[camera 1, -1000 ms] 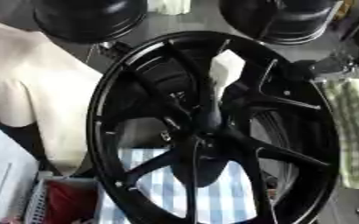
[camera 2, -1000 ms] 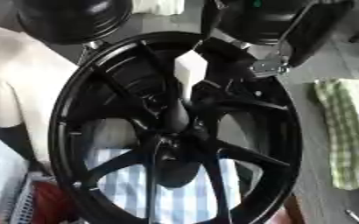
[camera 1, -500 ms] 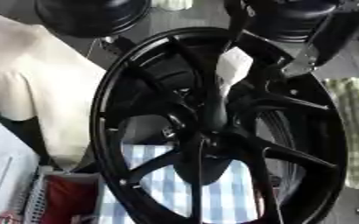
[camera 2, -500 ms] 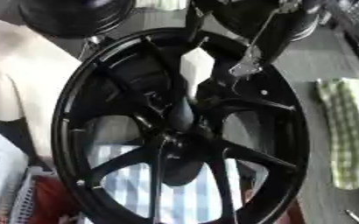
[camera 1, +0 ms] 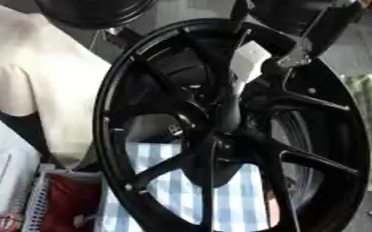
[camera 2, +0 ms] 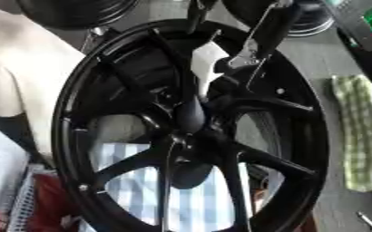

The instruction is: Pull the pin out of the wheel hub.

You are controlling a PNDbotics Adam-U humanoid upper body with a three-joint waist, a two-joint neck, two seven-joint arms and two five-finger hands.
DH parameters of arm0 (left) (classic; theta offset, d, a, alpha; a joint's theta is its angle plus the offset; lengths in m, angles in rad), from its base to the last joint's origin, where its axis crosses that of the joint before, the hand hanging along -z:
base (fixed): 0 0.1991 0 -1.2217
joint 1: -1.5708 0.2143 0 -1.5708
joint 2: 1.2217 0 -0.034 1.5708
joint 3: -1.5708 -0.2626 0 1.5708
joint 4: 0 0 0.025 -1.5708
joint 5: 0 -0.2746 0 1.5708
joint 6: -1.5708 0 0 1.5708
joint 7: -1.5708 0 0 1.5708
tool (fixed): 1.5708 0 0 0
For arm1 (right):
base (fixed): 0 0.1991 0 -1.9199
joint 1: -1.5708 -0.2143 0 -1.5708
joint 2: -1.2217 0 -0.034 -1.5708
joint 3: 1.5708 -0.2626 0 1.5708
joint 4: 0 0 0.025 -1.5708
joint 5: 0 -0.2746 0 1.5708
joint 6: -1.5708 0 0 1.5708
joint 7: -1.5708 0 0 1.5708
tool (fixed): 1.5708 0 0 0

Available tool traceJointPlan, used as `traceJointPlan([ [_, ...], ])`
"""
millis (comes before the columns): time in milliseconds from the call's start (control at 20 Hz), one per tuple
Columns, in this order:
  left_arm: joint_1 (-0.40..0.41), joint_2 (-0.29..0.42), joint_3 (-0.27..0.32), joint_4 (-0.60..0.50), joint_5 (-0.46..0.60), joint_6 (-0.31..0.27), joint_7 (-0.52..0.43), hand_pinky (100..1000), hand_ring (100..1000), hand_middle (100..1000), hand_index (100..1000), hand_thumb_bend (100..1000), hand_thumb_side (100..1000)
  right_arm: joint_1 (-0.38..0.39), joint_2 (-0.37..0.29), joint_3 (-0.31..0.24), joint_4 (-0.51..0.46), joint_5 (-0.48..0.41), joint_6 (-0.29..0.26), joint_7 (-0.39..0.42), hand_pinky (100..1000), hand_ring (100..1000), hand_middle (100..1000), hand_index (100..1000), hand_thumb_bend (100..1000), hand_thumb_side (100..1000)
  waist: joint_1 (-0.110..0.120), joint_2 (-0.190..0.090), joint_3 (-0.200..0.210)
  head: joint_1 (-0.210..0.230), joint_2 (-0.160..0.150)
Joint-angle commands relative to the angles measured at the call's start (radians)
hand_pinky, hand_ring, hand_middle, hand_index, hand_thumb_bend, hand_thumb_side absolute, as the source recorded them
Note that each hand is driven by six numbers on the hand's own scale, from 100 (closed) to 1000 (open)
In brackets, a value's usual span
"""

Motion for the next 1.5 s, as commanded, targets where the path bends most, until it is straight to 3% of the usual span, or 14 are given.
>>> traceJointPlan([
  [50,-0.01,0.016,0.004,-0.019,-0.003,0.001,-0.002,793,708,651,773,290,738,-0.02,-0.013,-0.013,0.007,0.011,-0.032,0.026,880,817,786,801,402,325,0.002,-0.013,0.004,-0.006,0.0],
  [900,-0.01,0.007,0.005,-0.017,-0.006,0.004,-0.003,796,702,653,774,282,748,-0.016,-0.003,-0.009,0.075,0.057,-0.06,0.026,880,815,777,793,376,231,-0.01,0.001,0.015,-0.01,-0.005],
  [1500,-0.013,0.005,0.004,-0.015,-0.007,0.003,-0.005,798,703,654,775,276,753,-0.019,0.01,-0.026,0.069,0.002,-0.042,0.026,868,770,607,637,224,195,-0.009,-0.002,0.014,-0.006,-0.006],
])
